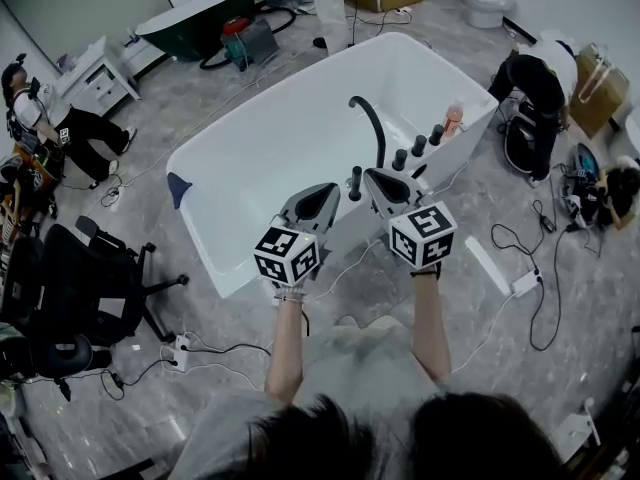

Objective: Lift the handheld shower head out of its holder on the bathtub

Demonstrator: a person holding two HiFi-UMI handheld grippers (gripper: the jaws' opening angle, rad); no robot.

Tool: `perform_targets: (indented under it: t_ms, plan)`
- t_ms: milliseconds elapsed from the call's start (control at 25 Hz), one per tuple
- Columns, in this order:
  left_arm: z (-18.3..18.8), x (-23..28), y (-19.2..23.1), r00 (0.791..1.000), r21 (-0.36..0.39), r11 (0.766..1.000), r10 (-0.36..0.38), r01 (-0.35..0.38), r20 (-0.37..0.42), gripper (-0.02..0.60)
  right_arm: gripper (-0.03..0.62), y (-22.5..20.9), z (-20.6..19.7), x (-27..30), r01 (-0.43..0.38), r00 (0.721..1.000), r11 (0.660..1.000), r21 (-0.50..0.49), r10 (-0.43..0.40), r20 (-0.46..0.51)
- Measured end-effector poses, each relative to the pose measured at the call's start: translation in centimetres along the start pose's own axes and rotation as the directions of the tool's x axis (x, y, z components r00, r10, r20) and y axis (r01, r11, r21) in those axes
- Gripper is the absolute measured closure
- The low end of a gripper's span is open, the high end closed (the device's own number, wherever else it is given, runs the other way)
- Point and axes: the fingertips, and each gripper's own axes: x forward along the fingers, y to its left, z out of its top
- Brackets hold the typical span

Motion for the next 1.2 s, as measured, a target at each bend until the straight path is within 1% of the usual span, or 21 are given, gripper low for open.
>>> perform_targets:
  t_ms: [120, 360, 520, 720, 920, 1200]
  plan:
    - [0.2, 0.4, 1.3, 1.000, -0.002, 1.000, 0.021, -0.021, 0.005, 0.577, 0.594, -0.4, -0.1, 1.2, -0.019, 1.000, 1.000, -0.002, 0.019, -0.005]
    - [0.2, 2.2, 3.1, 0.997, -0.014, 0.997, 0.078, -0.078, 0.007, 0.577, 0.594, -2.8, 0.2, 3.3, -0.054, 0.998, 0.998, -0.022, 0.054, -0.017]
    - [0.5, 4.0, 4.4, 0.992, -0.032, 0.991, 0.129, -0.128, 0.014, 0.577, 0.594, -4.8, 0.9, 5.3, -0.100, 0.995, 0.994, -0.046, 0.098, -0.033]
    - [-0.2, 6.4, 4.9, 0.983, -0.071, 0.980, 0.185, -0.183, 0.014, 0.577, 0.594, -7.2, 0.8, 7.1, -0.165, 0.985, 0.985, -0.056, 0.161, -0.067]
    - [-1.7, 8.1, 4.8, 0.966, -0.115, 0.960, 0.258, -0.255, 0.006, 0.577, 0.594, -9.2, -0.3, 7.7, -0.224, 0.971, 0.973, -0.058, 0.217, -0.103]
    - [-4.3, 9.3, 4.9, 0.923, -0.170, 0.909, 0.384, -0.380, -0.008, 0.577, 0.594, -10.7, -2.9, 7.9, -0.325, 0.939, 0.945, -0.037, 0.318, -0.135]
